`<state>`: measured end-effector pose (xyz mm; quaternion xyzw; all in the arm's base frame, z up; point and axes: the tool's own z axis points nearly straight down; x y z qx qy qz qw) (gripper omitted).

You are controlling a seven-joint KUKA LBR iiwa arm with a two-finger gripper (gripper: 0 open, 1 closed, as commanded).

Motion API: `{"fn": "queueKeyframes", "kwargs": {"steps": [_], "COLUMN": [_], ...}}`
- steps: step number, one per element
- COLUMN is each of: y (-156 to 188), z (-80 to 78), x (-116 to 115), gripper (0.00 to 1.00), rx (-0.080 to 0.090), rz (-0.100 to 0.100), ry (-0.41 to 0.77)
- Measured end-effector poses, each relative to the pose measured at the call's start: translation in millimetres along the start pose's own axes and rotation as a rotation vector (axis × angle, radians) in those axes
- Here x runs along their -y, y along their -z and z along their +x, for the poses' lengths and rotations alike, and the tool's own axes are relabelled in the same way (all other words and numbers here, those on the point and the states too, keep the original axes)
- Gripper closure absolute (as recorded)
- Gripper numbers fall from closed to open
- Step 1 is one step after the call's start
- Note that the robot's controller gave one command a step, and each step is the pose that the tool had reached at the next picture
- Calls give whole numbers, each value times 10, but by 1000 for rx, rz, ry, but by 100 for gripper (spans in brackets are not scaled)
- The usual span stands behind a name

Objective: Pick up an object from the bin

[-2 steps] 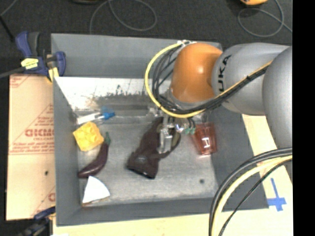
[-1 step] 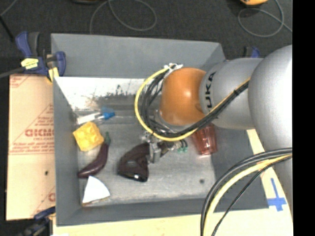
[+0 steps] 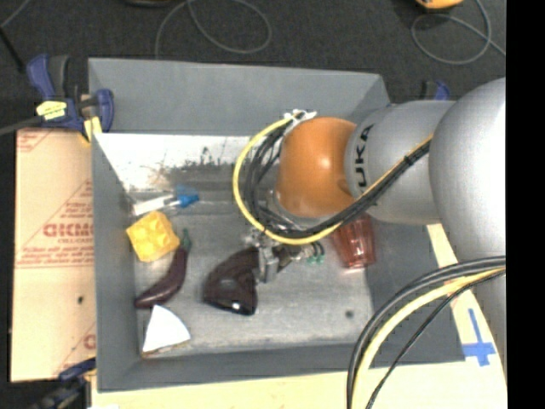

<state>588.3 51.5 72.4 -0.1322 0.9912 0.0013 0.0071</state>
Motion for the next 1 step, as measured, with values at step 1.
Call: {"fn": "queueKeyframes", "kwargs": {"steps": [1], "y": [1679], "z": [-134], "x": [-92], "gripper": [100], "rx": [11], "rz": [2], "ry": [-47]}}
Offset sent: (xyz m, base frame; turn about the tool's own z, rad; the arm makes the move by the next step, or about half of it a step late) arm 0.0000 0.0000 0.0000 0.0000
